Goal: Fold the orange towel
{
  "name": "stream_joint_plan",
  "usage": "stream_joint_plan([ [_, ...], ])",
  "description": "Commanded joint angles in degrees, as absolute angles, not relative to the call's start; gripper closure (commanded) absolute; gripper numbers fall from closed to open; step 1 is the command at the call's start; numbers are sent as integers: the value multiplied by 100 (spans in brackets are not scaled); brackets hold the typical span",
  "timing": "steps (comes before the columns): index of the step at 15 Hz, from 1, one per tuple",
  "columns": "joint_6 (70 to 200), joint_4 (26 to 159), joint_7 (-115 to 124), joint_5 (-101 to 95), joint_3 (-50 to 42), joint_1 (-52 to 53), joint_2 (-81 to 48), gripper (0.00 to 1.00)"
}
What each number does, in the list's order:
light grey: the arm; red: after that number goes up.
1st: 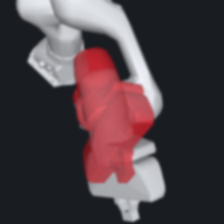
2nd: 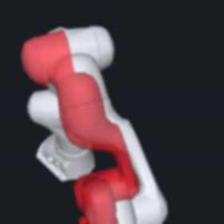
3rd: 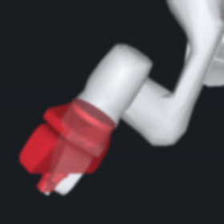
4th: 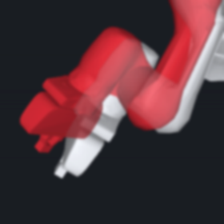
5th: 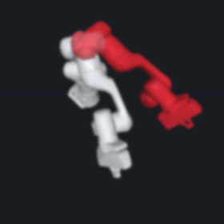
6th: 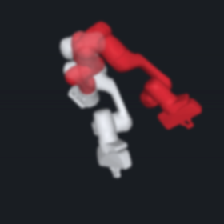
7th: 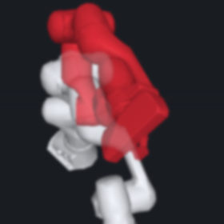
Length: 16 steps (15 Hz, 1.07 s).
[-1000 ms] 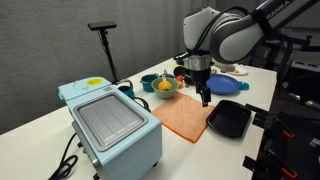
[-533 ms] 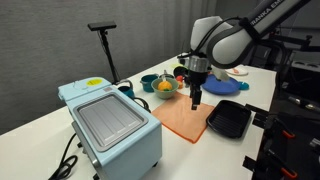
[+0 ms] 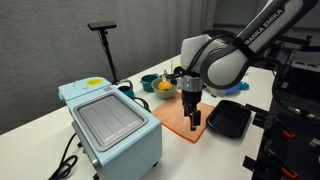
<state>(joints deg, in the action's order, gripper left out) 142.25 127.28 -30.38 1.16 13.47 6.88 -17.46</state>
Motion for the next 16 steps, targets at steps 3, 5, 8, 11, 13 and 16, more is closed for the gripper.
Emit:
stream_joint_plan([
  [3, 13609, 12138, -2621, -1466, 1280, 1268, -2308, 0],
  [5, 13476, 11959, -2563, -1775, 1291, 1420, -2507, 0],
  [8, 13291, 11747, -2228, -2378, 1151, 1710, -2701, 0],
  [11, 12967, 11679, -1631, -2890, 1003, 1966, -2678, 0],
  [13, 12769, 11680, -1479, -2891, 1074, 1992, -2646, 0],
  [16, 12747, 11740, -1215, -2811, 1128, 2010, -2593, 0],
])
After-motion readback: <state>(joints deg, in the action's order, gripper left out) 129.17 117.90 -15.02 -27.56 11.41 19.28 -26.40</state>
